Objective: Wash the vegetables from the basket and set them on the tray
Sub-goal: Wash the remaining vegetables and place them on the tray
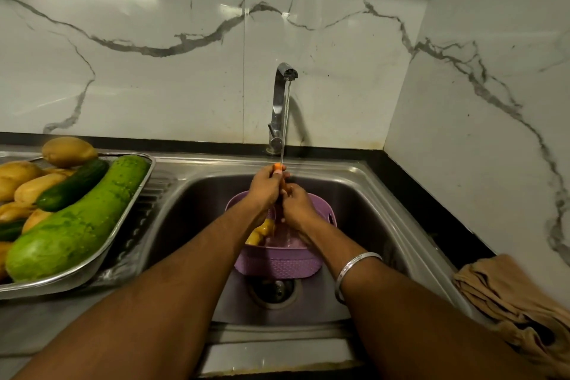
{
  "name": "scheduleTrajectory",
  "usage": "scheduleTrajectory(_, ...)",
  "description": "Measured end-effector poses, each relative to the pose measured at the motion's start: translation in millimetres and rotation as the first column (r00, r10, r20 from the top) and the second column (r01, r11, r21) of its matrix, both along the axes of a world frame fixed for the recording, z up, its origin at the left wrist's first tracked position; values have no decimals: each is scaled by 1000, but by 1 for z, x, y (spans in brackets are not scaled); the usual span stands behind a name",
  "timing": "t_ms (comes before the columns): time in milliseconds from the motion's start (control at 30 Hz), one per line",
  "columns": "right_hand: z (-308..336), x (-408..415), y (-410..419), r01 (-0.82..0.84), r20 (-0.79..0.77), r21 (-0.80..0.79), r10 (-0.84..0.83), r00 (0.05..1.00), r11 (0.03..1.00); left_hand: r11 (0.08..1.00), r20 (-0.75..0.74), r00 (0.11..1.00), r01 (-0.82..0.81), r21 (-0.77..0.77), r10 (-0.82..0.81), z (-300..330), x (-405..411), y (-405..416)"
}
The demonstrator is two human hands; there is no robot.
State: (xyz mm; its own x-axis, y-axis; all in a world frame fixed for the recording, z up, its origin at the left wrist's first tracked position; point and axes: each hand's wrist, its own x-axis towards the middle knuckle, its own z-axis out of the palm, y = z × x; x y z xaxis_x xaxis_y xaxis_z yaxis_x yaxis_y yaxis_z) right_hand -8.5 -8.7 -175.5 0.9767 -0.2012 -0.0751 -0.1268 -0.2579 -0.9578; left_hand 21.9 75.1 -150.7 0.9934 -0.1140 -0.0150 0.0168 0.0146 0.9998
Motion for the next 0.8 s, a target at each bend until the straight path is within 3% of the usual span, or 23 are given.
scheduleTrajectory(67, 0, 2, 5, 54, -10, 30, -54, 998, 998, 1000, 22, 1000, -9, 4, 9, -1, 3, 4)
scheduleTrajectory(267, 13, 4, 20, 253, -111, 382, -227, 967, 889, 975, 108, 988, 129, -184, -110, 10, -1, 9)
scheduleTrajectory(400, 18, 3, 4, 171, -226, 688, -15, 974, 706, 966, 142, 971, 211, -149, -190, 6, -4, 4)
scheduleTrajectory(467, 21, -2, -1, 152, -256, 744, 67, 964, 651, 967, 165, 970, 206, -151, -181, 3, -3, 6)
scheduleTrajectory(533, 22, -4, 1, 158, -241, 642, 2, 970, 750, 973, 199, 971, 164, -163, -131, 1, 1, 10)
scheduleTrajectory(633, 16, 4, 7, 172, -95, 305, -150, 984, 937, 996, 210, 978, 8, -90, 11, -4, 6, 14)
scheduleTrajectory(700, 13, 7, 10, 127, 2, 116, -128, 992, 985, 996, 182, 980, -80, -32, 85, -10, 11, 14)
scheduleTrajectory(800, 13, 4, 8, 77, 82, -38, -74, 994, 996, 995, 134, 986, -98, 1, 97, -15, 15, 18)
